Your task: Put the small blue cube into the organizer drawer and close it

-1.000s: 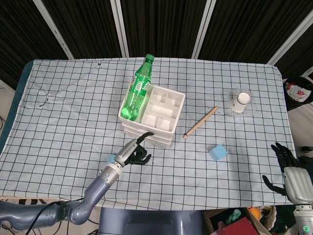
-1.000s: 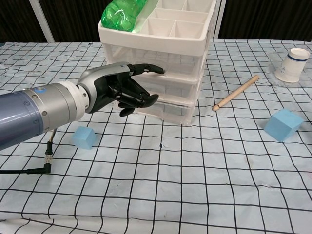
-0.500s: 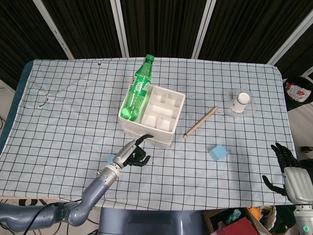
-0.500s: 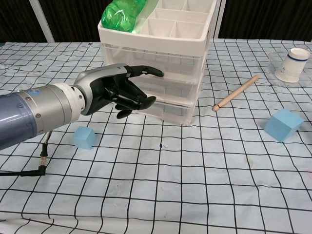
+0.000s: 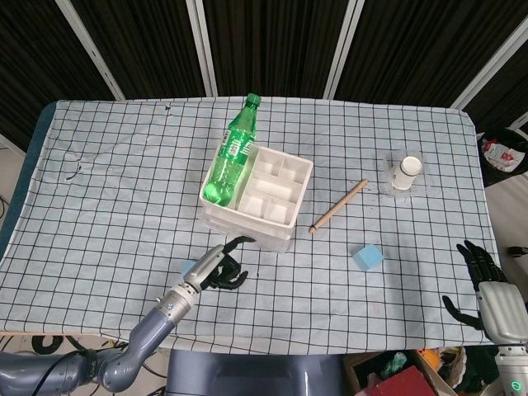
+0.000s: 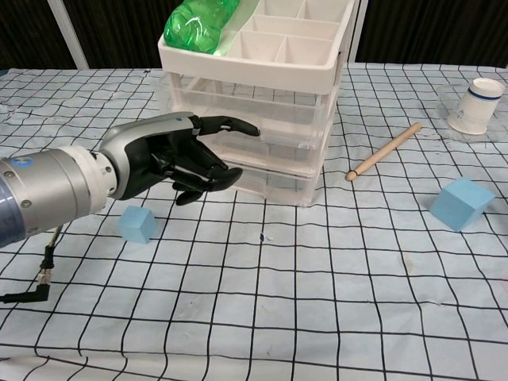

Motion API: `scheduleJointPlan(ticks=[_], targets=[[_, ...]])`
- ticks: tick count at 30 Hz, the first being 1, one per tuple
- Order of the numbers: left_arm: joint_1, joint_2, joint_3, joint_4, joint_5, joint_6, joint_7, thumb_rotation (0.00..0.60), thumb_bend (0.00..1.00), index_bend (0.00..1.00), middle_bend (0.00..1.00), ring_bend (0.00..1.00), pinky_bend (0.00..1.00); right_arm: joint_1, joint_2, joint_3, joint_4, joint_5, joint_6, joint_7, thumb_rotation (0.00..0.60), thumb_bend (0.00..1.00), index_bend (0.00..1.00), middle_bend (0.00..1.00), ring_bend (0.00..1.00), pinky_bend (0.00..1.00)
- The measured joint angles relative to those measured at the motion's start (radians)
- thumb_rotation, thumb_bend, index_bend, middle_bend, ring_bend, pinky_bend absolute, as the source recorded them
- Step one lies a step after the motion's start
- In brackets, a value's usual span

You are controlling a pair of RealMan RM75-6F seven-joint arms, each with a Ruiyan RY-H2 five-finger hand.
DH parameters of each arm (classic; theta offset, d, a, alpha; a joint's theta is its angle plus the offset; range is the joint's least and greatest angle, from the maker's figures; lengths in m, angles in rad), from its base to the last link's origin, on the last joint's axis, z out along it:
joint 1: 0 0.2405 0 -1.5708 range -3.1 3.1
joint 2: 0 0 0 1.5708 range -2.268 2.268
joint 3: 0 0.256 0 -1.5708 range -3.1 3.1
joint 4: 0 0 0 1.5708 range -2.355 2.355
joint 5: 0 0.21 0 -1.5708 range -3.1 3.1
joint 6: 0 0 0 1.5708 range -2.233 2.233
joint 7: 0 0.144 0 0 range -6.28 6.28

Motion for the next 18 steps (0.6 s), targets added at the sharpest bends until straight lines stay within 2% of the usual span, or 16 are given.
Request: scheduleJointPlan(ticks=[5,11,18], targets=[[0.022,0.027,0.026,-0.011,0.030,0.007,-0.013,0.600,0.46,0.12,0.94,0.91,0.82,0.000,0.000,0.000,0.000,-0.001,0.001,0.000,0.600,0.26,0.00,0.00,0.00,0.18],[0.040,0.060,0.057,-0.021,0.087,0.019,-0.007,0.600,0.46,0.11,0.94,0.91,0.82,-0.001,-0.001,0.000,-0.001,-0.001,0.002,-0.002,0.600,0.26,0.00,0.00,0.00,0.18],[0.060,0.100,0.102,-0.021,0.194,0.090,0.119,0.600,0.46,0.11,0.95,0.91,0.84,-0.001,-0.001,-0.001,-0.001,0.000,0.001,-0.002,0.600,0.26,0.00,0.00,0.00,0.18]])
